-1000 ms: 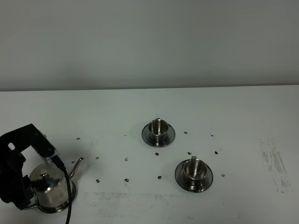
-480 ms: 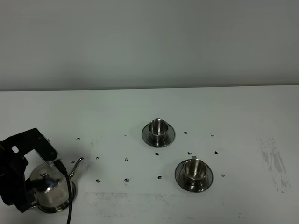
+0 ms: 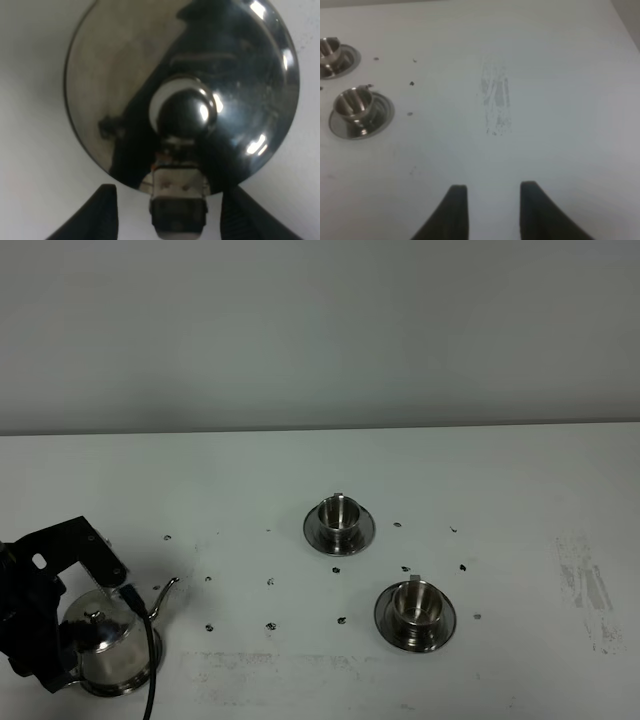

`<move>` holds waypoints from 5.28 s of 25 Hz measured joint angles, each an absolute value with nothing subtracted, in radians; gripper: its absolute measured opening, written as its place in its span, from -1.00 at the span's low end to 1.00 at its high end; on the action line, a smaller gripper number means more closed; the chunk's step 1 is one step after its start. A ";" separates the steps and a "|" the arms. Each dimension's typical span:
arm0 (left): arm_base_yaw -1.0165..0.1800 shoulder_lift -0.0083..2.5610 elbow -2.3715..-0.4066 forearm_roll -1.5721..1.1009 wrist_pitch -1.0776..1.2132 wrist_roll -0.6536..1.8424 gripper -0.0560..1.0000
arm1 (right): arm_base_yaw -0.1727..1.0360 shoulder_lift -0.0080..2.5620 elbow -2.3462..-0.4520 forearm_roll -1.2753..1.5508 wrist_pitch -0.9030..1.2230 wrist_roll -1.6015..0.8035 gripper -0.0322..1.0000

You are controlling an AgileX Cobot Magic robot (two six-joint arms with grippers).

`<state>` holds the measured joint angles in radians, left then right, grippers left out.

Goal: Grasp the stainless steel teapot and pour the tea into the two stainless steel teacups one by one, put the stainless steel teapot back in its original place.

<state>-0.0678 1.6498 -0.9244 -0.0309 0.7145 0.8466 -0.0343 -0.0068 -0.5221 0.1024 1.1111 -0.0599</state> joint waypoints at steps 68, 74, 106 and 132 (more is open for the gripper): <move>-0.085 1.680 -0.873 -0.056 0.577 0.823 -0.50 | -0.034 -0.007 -0.522 0.102 1.111 -0.060 -0.47; -0.085 1.635 -0.873 -0.077 0.587 0.853 -0.50 | -0.034 -0.007 -0.522 0.102 1.111 -0.060 -0.47; -0.459 1.963 -1.454 -0.077 0.657 1.099 -0.50 | -0.034 -0.007 -0.522 0.102 1.111 -0.060 -0.47; -0.594 2.030 -1.553 0.222 0.667 1.142 -0.50 | -0.034 -0.007 -0.522 0.102 1.111 -0.058 -0.47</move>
